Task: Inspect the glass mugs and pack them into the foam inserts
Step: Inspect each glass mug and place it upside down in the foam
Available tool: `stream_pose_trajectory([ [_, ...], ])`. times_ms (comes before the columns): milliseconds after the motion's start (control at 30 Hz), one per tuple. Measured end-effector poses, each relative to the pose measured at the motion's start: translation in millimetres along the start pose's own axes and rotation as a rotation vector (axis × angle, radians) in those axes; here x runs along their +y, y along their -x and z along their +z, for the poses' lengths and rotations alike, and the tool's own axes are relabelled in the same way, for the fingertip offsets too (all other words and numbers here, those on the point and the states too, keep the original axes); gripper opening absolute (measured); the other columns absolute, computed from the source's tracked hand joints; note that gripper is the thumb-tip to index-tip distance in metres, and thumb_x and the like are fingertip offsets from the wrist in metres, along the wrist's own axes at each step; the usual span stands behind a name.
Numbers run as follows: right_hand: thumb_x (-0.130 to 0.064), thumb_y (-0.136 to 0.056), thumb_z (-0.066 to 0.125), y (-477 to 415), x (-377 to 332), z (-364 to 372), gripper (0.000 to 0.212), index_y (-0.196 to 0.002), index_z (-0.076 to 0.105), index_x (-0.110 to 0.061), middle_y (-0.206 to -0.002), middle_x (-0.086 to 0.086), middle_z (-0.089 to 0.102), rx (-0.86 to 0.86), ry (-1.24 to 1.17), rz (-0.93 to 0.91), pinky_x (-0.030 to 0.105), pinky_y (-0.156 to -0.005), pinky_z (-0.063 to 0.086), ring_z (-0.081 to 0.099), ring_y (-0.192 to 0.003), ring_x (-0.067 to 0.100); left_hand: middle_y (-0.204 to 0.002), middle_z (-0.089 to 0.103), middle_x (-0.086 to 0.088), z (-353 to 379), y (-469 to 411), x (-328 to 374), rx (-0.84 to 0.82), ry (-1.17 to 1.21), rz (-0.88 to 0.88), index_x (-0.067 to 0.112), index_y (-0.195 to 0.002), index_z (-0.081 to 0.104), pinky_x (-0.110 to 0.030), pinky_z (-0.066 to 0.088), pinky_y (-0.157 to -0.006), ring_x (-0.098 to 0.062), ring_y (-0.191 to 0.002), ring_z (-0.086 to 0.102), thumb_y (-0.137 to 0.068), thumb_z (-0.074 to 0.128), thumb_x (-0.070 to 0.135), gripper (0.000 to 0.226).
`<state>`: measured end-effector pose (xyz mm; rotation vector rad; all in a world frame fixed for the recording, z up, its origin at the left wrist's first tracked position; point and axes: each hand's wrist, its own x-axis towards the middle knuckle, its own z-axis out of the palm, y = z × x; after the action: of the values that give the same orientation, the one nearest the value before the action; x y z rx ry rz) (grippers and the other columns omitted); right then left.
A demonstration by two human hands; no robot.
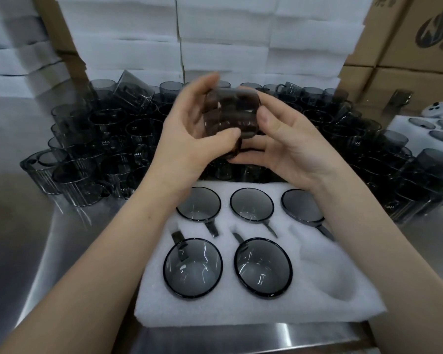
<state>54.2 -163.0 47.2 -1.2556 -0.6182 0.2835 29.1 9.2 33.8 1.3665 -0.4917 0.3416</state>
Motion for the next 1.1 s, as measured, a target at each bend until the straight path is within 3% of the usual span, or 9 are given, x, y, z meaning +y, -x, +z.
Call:
stream_pose_trajectory([
  [167,-0.023,-0.067,0.083,0,-1,1,0.047,-0.108,0.061,-0.020,-0.096,0.006,0.060,0.129,0.141,-0.090,0.029,-0.062,0.052,0.062,-0.077,0.018,-0.119,0.064,-0.004,1,1,-2,-0.076,-0.193,-0.006,0.017,-0.118,0.056,-0.035,0.050,-0.100,-0.017,-0.114,0.063,-0.064,0.082,0.007,0.061],
  [300,-0.031,-0.066,0.081,1,2,3,0.033,-0.091,0.059,-0.024,-0.086,0.004,0.058,0.235,0.390,-0.136,0.028,-0.048,0.048,0.061,-0.067,0.015,-0.111,0.064,0.010,2,2,-5,-0.137,-0.377,0.009,0.027,-0.112,0.056,-0.034,0.051,-0.100,-0.007,-0.109,0.063,-0.061,0.085,0.002,0.064],
  [433,-0.032,-0.082,0.071,-1,3,7,0.015,-0.076,0.059,-0.025,-0.072,-0.001,0.061,0.365,0.456,-0.186,0.027,-0.040,0.044,0.059,-0.056,0.012,-0.110,0.062,0.016,3,2,-4,-0.160,-0.513,0.060,0.028,-0.114,0.054,-0.035,0.047,-0.103,-0.006,-0.111,0.060,-0.063,0.087,0.007,0.065],
  [600,-0.017,-0.098,0.053,-3,0,1,0.015,-0.096,0.068,-0.013,-0.078,0.004,0.068,0.286,0.198,-0.107,0.025,-0.044,0.043,0.053,-0.054,0.020,-0.114,0.062,-0.001,3,1,-4,-0.144,-0.312,-0.013,0.009,-0.120,0.053,-0.030,0.049,-0.100,-0.009,-0.109,0.063,-0.069,0.080,-0.008,0.060],
  [767,-0.006,-0.087,0.058,1,-5,-6,0.039,-0.125,0.057,-0.010,-0.097,0.003,0.067,0.031,-0.033,0.020,0.021,-0.061,0.049,0.058,-0.066,0.010,-0.108,0.062,-0.001,2,1,-3,-0.085,-0.198,-0.040,0.003,-0.120,0.052,-0.016,0.050,-0.086,0.000,-0.095,0.066,-0.072,0.072,-0.017,0.056],
  [867,-0.006,-0.079,0.063,1,-5,-4,0.039,-0.117,0.060,-0.013,-0.098,0.007,0.062,0.085,0.025,0.021,0.021,-0.058,0.049,0.061,-0.068,0.012,-0.111,0.062,-0.002,3,2,-3,-0.094,-0.231,-0.047,0.001,-0.121,0.053,-0.017,0.050,-0.088,-0.001,-0.099,0.066,-0.072,0.073,-0.016,0.056],
  [967,-0.014,-0.074,0.072,0,-2,0,0.030,-0.102,0.061,-0.014,-0.089,0.009,0.061,0.213,0.170,-0.005,0.023,-0.047,0.044,0.059,-0.058,0.014,-0.116,0.064,-0.004,3,2,-4,-0.110,-0.319,-0.053,0.002,-0.126,0.055,-0.029,0.051,-0.097,-0.010,-0.109,0.065,-0.070,0.080,-0.008,0.062],
  [1033,-0.021,-0.081,0.072,-2,1,5,0.014,-0.088,0.060,-0.016,-0.077,0.004,0.063,0.307,0.311,-0.077,0.022,-0.042,0.041,0.056,-0.051,0.012,-0.116,0.065,-0.002,4,3,-4,-0.124,-0.407,-0.030,0.009,-0.123,0.057,-0.037,0.050,-0.101,-0.014,-0.111,0.064,-0.066,0.084,0.006,0.063],
  [1100,-0.023,-0.093,0.064,-3,4,6,0.018,-0.078,0.057,-0.017,-0.071,0.002,0.062,0.388,0.397,-0.155,0.021,-0.038,0.038,0.053,-0.047,0.012,-0.111,0.066,0.003,6,3,-3,-0.122,-0.461,-0.014,0.017,-0.116,0.058,-0.039,0.050,-0.101,-0.014,-0.110,0.064,-0.063,0.084,0.018,0.060],
])
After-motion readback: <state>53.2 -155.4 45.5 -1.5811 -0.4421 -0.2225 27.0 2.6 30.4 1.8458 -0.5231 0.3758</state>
